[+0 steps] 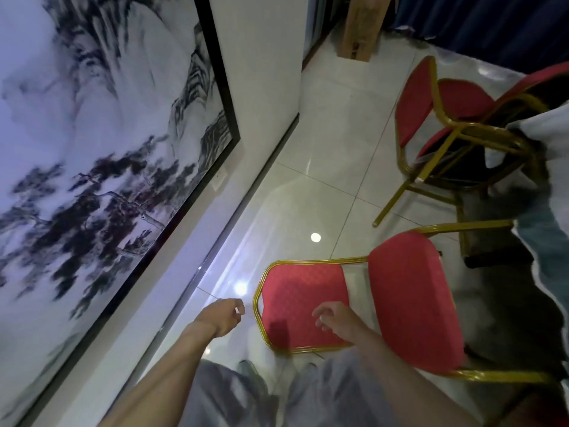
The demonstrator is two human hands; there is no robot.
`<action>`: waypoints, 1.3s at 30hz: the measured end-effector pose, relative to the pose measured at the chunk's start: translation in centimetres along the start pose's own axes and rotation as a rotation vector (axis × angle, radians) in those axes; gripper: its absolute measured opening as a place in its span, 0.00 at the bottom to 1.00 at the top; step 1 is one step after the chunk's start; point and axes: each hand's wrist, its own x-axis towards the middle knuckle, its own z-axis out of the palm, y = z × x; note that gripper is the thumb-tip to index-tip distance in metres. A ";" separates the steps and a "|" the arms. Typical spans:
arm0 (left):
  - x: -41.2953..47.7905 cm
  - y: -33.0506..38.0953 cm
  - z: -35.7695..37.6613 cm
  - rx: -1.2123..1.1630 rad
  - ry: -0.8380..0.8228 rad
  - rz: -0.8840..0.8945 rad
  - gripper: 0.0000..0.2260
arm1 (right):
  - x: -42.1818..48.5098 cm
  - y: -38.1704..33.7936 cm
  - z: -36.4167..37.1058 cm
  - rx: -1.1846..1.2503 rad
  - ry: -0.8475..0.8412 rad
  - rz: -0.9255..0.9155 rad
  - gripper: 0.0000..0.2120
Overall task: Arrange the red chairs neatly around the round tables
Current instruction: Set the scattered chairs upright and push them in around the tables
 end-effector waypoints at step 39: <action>43.1 -10.8 27.7 -0.327 0.339 -0.139 0.06 | 42.1 19.0 16.7 -0.343 -0.027 -0.001 0.15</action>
